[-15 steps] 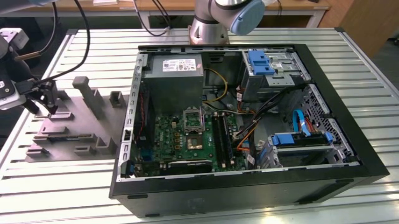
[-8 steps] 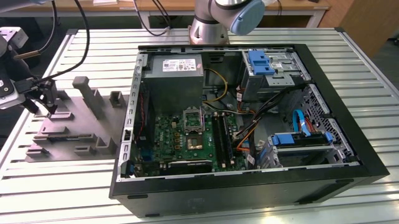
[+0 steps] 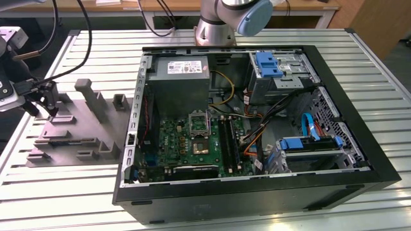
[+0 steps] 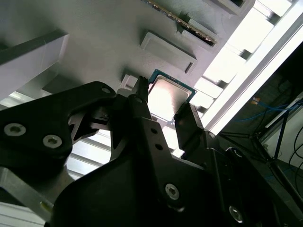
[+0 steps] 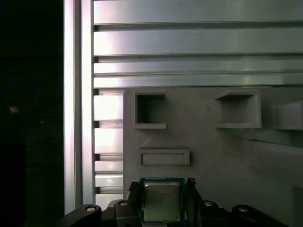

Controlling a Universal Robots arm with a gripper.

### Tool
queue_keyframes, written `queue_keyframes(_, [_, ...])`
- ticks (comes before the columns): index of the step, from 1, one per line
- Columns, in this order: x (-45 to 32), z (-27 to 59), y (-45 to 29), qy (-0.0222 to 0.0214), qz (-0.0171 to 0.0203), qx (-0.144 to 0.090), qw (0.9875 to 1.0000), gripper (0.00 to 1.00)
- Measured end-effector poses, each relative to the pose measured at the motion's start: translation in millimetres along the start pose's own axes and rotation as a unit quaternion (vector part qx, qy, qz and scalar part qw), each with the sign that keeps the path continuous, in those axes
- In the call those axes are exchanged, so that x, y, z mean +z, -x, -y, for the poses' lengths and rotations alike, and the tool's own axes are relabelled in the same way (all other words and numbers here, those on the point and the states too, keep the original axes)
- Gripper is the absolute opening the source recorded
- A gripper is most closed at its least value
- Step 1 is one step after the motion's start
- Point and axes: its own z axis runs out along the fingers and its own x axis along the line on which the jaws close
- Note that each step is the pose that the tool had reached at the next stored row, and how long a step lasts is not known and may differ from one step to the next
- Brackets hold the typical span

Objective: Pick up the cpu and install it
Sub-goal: 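Pick up the cpu and move it towards the insertion slot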

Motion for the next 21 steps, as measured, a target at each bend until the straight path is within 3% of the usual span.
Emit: queue_keyframes(21, [-4.9, -0.3, 0.0, 0.0000, -0.0001, 0.000, 1.0000, 0.47])
